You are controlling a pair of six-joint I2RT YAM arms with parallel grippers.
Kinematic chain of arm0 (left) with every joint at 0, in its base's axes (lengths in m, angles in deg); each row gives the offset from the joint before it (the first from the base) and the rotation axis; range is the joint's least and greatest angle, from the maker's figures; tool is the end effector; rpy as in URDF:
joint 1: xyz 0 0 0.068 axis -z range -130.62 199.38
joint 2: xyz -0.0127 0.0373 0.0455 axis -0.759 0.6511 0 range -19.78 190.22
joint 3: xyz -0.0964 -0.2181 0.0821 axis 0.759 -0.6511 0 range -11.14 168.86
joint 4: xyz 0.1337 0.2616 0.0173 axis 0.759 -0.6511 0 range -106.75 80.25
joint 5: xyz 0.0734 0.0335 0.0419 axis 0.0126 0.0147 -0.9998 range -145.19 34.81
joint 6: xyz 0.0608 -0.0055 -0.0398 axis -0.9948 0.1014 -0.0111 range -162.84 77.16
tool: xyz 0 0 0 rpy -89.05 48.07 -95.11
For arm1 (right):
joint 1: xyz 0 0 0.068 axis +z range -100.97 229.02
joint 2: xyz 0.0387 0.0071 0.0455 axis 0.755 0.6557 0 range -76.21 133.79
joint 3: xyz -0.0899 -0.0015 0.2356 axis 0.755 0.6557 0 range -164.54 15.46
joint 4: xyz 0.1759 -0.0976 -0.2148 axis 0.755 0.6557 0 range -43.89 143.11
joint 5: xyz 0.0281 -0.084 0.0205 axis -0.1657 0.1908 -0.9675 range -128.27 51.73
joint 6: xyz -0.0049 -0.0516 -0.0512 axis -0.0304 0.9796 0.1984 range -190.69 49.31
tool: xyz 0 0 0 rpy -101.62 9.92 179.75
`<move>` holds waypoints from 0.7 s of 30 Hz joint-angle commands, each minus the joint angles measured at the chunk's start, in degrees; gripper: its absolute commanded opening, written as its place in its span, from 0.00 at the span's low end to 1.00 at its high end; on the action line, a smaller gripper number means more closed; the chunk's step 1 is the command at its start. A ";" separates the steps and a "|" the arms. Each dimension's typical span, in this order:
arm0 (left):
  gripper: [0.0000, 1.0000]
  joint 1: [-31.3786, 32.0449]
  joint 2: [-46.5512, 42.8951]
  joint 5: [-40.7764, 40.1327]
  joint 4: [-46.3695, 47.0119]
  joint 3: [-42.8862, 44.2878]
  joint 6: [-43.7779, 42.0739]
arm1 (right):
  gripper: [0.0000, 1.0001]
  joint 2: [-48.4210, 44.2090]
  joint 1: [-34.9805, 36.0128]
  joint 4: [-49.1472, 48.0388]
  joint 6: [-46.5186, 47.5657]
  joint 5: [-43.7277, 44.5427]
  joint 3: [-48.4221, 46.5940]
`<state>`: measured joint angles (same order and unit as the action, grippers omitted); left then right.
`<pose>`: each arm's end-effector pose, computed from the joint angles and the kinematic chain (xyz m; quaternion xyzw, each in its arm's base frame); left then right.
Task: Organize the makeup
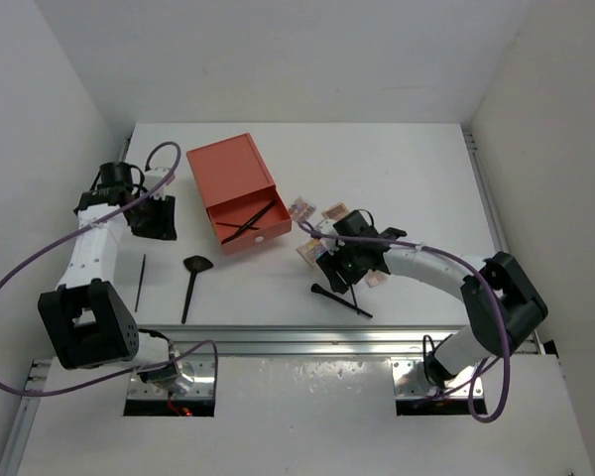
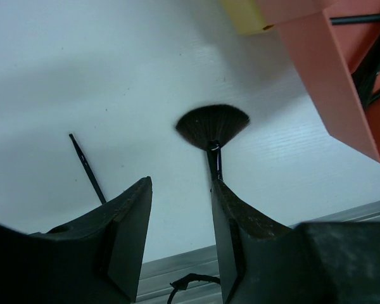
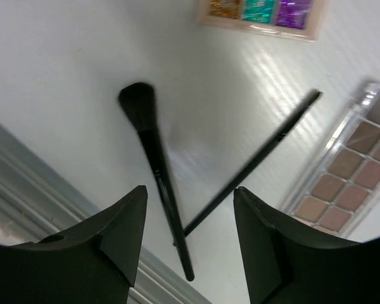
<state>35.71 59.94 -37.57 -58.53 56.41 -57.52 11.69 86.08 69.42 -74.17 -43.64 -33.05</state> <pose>0.3219 0.0595 0.2367 0.0469 0.9562 -0.0830 0.2766 0.2576 0.2015 0.1054 -0.2909 0.9261 0.1243 0.2054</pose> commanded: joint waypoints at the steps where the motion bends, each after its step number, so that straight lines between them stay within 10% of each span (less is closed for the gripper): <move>1: 0.48 -0.92 -0.45 -1.45 2.54 -1.62 -0.62 | 0.59 0.25 1.00 1.74 5.85 -5.61 -0.27; 21: 0.48 -9.44 -0.53 -10.07 5.53 -8.84 2.29 | 0.46 12.91 6.89 5.43 13.07 3.96 -8.00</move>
<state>27.03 60.03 -46.90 -53.39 45.26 -55.23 23.71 92.09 75.02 -61.76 -41.87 -39.00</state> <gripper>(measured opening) 0.480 0.495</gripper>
